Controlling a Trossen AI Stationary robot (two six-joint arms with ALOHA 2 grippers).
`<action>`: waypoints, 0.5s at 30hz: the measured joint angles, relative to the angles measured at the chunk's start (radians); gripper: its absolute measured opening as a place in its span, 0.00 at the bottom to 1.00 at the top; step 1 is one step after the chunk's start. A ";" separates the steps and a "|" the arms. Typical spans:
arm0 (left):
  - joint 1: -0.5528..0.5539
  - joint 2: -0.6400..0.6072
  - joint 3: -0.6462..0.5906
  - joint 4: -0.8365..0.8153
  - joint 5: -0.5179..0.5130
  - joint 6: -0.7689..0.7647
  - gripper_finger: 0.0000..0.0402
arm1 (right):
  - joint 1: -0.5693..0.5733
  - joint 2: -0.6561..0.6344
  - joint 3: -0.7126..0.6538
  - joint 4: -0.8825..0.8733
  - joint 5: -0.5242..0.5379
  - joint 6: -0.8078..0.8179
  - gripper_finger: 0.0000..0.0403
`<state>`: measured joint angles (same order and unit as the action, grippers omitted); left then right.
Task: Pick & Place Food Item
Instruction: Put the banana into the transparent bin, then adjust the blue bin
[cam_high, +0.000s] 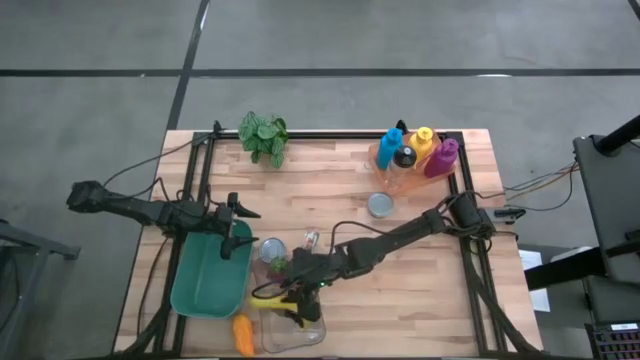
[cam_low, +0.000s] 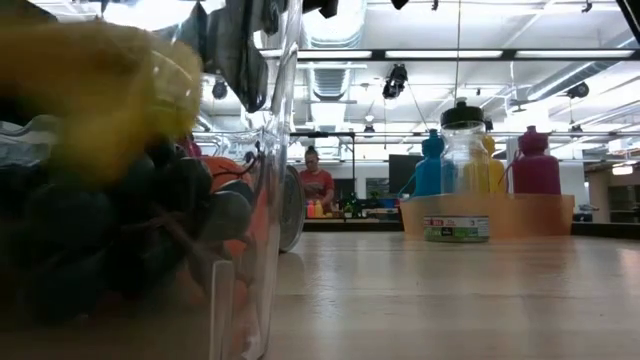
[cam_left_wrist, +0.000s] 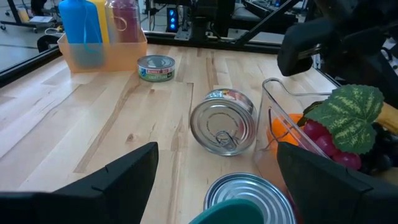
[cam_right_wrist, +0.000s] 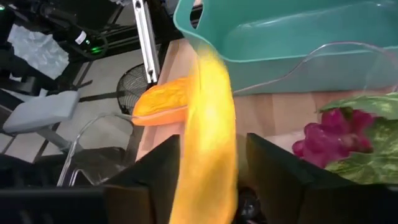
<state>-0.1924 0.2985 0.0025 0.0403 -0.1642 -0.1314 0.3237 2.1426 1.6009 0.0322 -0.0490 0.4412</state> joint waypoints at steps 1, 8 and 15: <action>0.000 0.000 0.000 0.000 0.000 0.000 0.84 | 0.000 0.000 0.001 0.000 0.000 0.000 0.48; 0.000 0.000 0.000 0.000 0.000 0.000 0.84 | 0.000 0.000 0.007 0.000 0.000 -0.004 0.54; 0.000 0.000 0.000 0.000 0.000 0.000 0.84 | 0.007 -0.020 0.010 0.008 0.050 -0.068 0.54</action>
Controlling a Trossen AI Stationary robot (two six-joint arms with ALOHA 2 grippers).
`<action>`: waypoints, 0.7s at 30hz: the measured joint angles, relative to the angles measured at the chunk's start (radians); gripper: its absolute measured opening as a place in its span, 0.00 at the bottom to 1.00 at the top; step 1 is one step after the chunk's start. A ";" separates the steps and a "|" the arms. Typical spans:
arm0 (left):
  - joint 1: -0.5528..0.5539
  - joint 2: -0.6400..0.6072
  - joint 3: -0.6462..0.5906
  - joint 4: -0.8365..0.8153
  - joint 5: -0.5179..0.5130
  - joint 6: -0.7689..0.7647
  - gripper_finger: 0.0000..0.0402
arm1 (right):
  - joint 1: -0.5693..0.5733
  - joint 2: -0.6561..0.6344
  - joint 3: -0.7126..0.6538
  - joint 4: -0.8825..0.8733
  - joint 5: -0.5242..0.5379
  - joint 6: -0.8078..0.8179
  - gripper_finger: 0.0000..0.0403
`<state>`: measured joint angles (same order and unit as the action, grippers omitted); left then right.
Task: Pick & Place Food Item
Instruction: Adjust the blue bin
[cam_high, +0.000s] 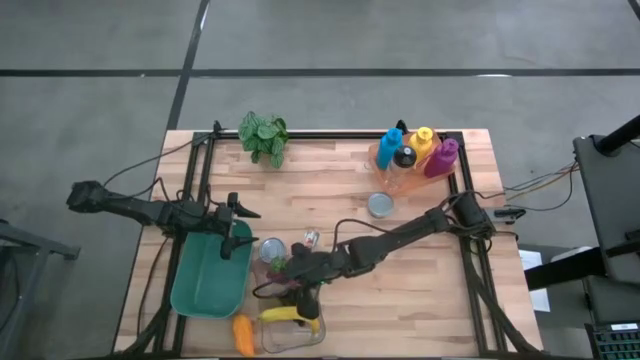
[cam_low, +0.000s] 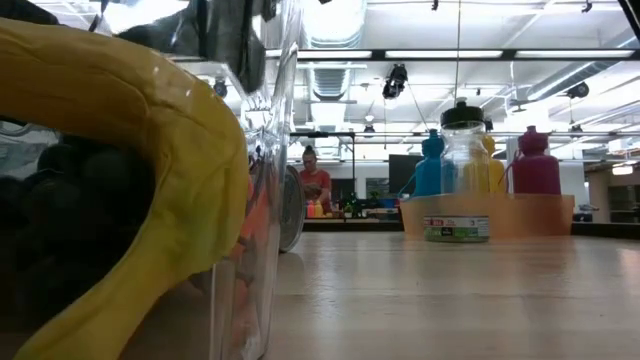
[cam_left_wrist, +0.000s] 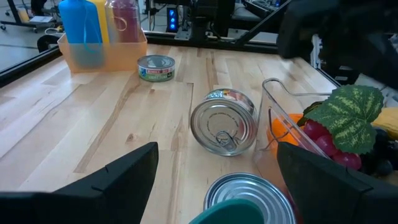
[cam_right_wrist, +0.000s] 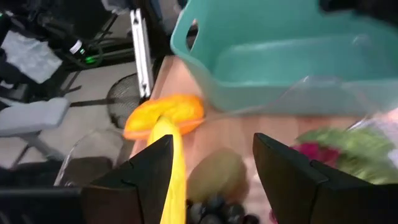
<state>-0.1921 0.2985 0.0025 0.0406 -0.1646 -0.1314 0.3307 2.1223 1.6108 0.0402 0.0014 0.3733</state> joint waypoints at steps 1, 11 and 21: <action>0.000 0.000 0.000 0.000 0.000 0.000 0.84 | 0.003 -0.004 0.000 0.005 0.011 -0.012 0.54; 0.000 0.000 0.000 0.000 0.000 0.000 0.84 | 0.019 -0.023 0.000 0.000 0.102 -0.089 0.54; 0.000 0.000 0.000 0.000 0.000 0.000 0.84 | 0.051 -0.140 -0.026 -0.049 0.276 -0.123 0.54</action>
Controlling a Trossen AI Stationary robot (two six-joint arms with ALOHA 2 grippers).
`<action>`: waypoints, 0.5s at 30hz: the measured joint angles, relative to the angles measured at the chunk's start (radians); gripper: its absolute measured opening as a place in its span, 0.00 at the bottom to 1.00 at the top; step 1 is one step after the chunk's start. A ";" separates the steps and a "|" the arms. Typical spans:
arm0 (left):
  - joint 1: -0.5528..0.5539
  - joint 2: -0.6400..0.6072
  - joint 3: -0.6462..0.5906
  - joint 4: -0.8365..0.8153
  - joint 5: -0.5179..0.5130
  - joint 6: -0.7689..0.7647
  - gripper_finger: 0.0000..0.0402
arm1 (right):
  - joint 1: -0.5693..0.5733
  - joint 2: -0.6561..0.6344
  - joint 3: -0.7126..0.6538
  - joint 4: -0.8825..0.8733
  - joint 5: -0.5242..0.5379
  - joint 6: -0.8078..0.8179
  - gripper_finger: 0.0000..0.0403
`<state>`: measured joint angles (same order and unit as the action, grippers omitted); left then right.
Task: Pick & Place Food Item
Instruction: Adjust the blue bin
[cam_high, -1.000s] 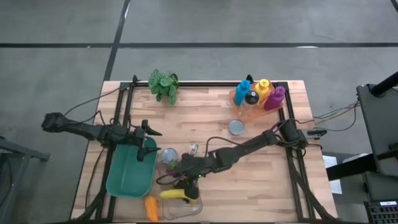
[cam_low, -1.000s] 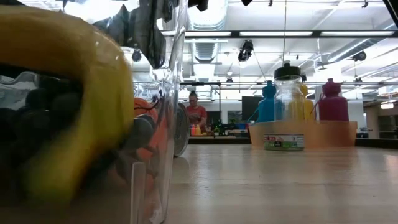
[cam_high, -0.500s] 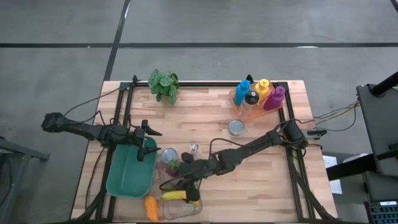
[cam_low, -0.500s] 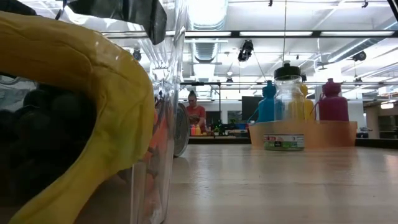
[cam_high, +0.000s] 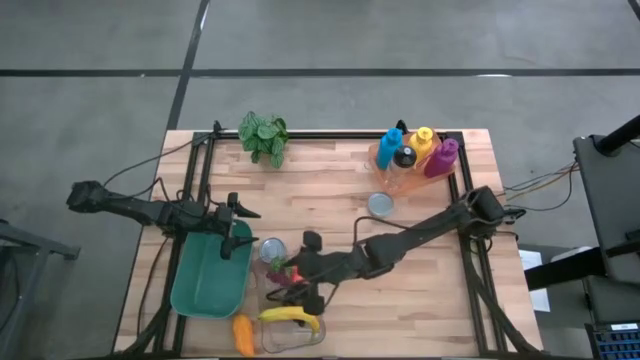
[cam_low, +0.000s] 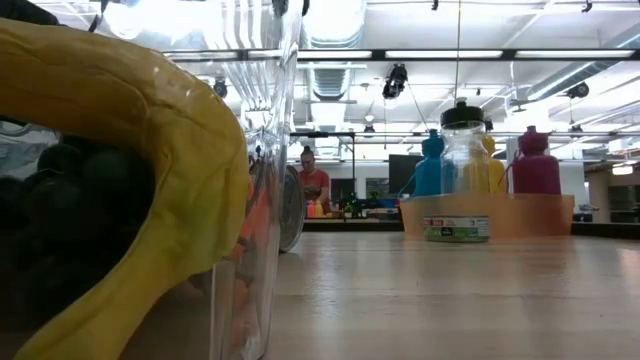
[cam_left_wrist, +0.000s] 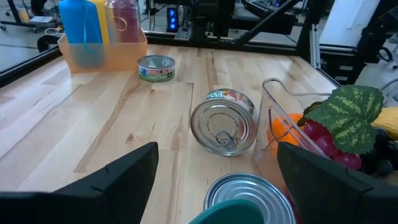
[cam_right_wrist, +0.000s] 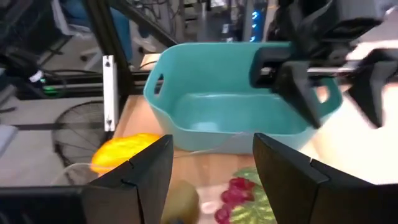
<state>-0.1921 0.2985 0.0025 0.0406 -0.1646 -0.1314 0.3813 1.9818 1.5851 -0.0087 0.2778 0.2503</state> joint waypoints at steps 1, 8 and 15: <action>0.000 0.000 0.000 0.000 0.000 0.000 0.84 | 0.006 -0.011 -0.008 -0.001 0.015 -0.014 0.54; 0.000 0.000 0.000 0.000 0.000 0.000 0.84 | 0.028 -0.100 -0.091 -0.001 0.089 -0.039 0.54; 0.000 0.000 0.000 0.000 0.000 0.000 0.84 | 0.014 -0.122 -0.161 0.002 0.091 0.093 0.54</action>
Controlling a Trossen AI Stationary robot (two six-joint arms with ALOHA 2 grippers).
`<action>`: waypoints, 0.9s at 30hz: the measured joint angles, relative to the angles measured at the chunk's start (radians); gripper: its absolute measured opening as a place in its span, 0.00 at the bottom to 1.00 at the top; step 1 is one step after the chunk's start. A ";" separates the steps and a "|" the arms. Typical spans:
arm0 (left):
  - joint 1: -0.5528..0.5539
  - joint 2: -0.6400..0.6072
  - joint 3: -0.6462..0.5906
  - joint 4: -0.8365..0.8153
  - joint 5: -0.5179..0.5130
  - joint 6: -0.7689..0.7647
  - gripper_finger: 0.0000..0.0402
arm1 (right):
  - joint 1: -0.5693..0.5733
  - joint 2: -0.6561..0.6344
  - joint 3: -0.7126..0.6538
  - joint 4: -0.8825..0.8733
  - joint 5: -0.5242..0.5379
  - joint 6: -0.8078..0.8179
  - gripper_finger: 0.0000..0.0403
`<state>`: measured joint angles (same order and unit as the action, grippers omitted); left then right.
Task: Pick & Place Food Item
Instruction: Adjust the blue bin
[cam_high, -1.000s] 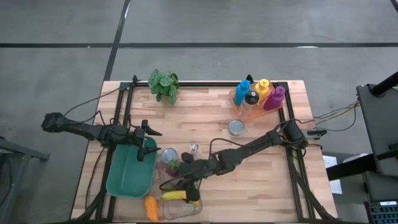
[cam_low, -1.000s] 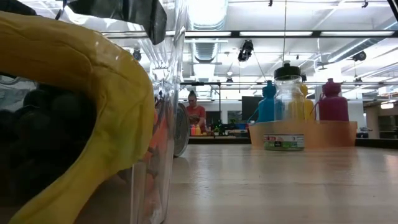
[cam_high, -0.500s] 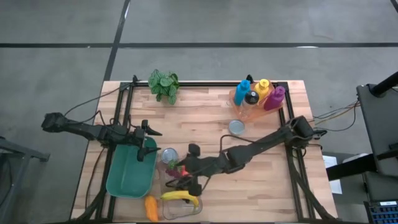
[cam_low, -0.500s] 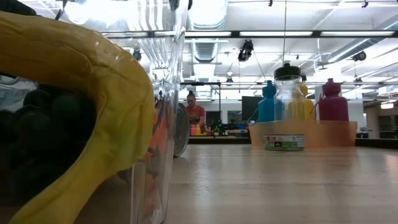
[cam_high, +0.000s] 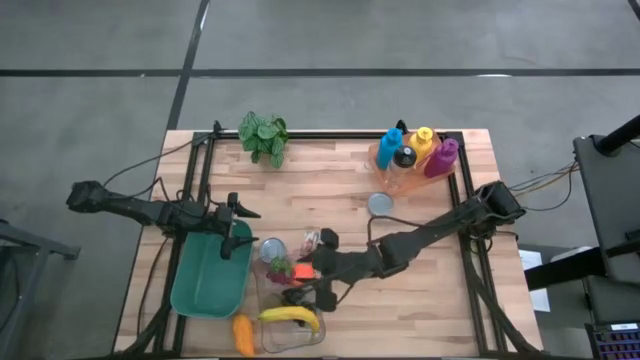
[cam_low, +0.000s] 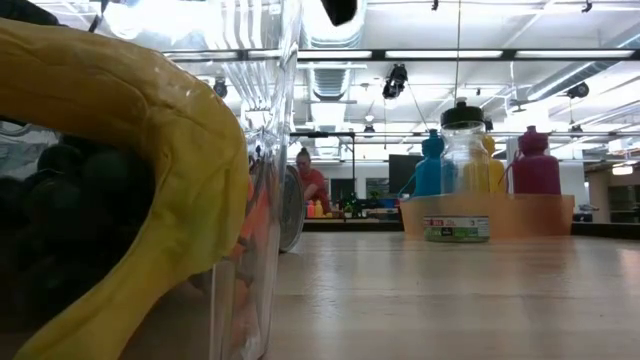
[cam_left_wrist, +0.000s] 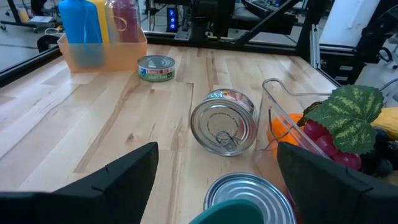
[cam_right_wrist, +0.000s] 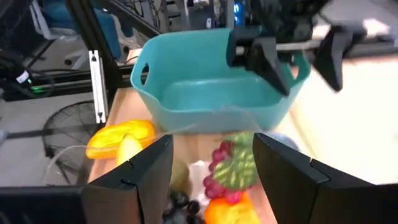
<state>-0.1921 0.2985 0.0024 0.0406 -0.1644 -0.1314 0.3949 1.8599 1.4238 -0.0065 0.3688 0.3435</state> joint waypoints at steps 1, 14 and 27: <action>0.000 0.000 0.000 0.000 0.000 0.000 0.84 | -0.006 0.000 -0.008 -0.002 -0.002 0.027 0.54; 0.000 0.000 0.000 0.000 0.000 0.000 0.84 | -0.063 0.001 -0.044 -0.221 -0.029 0.379 0.54; 0.000 0.000 0.000 0.000 0.000 0.000 0.84 | -0.063 0.002 -0.040 -0.250 -0.028 0.417 0.54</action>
<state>-0.1922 0.2985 0.0023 0.0406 -0.1644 -0.1314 0.3321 1.8618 1.3834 -0.2565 0.3408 0.7601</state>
